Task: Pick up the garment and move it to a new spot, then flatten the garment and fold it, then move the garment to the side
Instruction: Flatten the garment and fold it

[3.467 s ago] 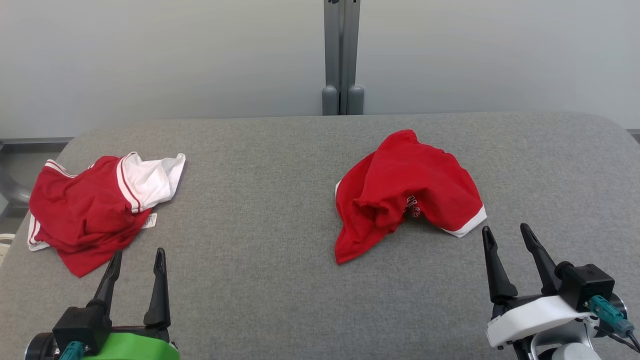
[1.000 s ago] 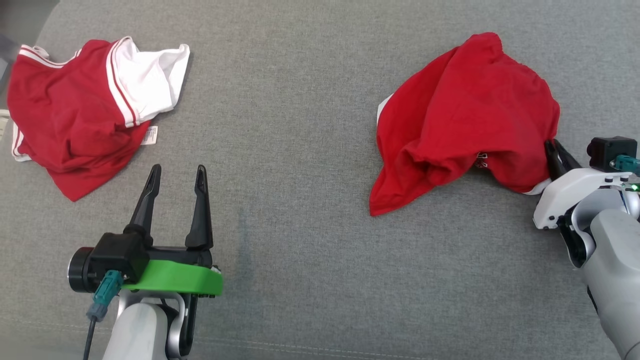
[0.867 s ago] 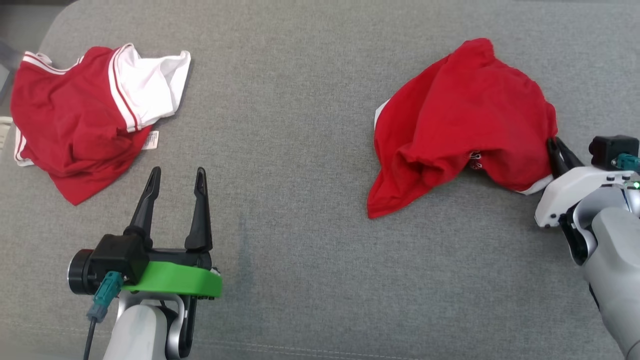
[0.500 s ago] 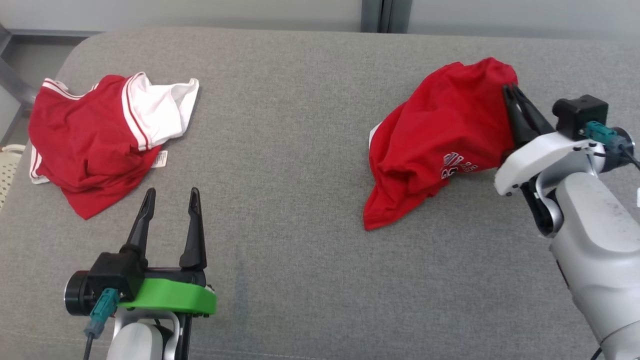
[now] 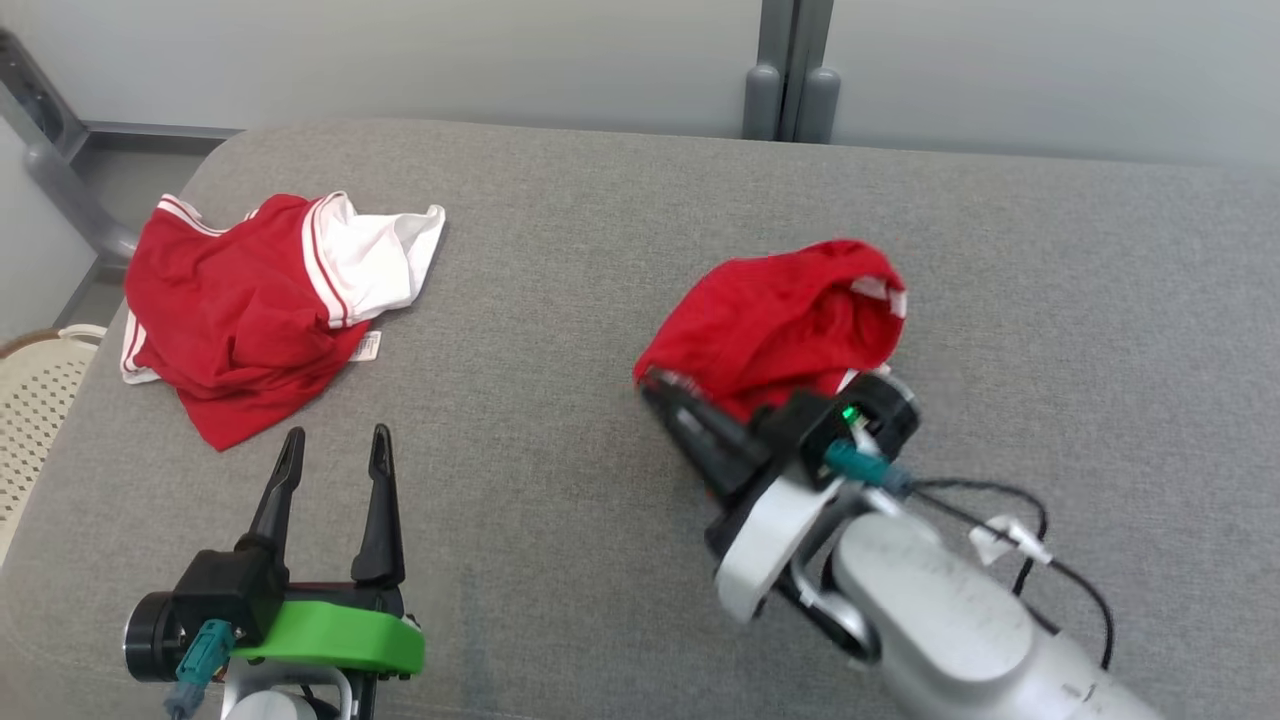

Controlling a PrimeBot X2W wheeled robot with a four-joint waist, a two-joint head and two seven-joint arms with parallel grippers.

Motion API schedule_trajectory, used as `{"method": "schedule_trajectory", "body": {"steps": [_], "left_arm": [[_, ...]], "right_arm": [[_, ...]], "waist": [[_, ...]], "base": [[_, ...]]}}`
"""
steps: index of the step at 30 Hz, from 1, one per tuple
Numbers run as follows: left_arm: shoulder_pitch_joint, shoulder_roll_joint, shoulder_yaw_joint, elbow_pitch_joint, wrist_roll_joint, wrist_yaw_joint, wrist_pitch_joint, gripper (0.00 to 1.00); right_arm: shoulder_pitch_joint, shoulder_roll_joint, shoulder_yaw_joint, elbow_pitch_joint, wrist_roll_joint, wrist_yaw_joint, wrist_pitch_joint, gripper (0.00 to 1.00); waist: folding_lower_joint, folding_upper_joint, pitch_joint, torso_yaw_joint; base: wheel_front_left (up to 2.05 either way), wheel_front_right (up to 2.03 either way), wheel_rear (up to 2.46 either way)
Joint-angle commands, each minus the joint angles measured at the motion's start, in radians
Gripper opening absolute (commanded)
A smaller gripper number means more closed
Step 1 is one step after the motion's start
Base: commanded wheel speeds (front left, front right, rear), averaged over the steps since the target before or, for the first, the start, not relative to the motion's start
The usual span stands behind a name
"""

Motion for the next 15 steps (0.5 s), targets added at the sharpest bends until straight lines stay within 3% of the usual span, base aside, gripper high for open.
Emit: {"method": "schedule_trajectory", "body": {"steps": [1, 8, 9, 10, 11, 15], "left_arm": [[0.014, 0.002, -0.002, 0.001, 0.005, -0.003, -0.001, 1.00], [0.005, -0.004, -0.015, 0.007, 0.000, -0.006, -0.001, 1.00], [0.004, -0.005, -0.017, 0.008, 0.000, -0.006, -0.001, 1.00], [0.003, -0.005, -0.018, 0.008, -0.001, -0.004, -0.001, 1.00], [0.002, -0.006, -0.018, 0.009, -0.001, -0.003, -0.001, 1.00], [0.012, -0.004, -0.010, 0.010, -0.002, 0.002, -0.001, 1.00]], "right_arm": [[0.024, 0.006, 0.045, 0.006, 0.012, -0.001, -0.003, 0.00], [0.077, 0.049, 0.275, 0.090, 0.075, -0.001, -0.003, 0.00], [0.081, 0.054, 0.288, 0.099, 0.086, -0.001, -0.003, 0.29], [0.086, 0.060, 0.296, 0.104, 0.094, -0.001, -0.003, 0.93], [0.091, 0.064, 0.300, 0.107, 0.103, -0.001, -0.003, 1.00], [0.088, 0.069, 0.259, 0.088, 0.111, -0.001, -0.003, 1.00]], "waist": [[0.0000, 0.0000, -0.008, 0.012], [0.0000, 0.0000, -0.003, 0.040], [0.0000, 0.0000, -0.003, 0.042], [0.0000, 0.0000, -0.002, 0.043], [0.0000, 0.0000, -0.003, 0.043], [0.0000, 0.0000, -0.009, 0.029]], "base": [[0.00, 0.00, 0.00], [0.00, 0.00, 0.00], [0.00, 0.00, 0.00], [0.00, 0.00, 0.00], [0.00, 0.00, 0.00], [0.00, 0.00, 0.00]]}}
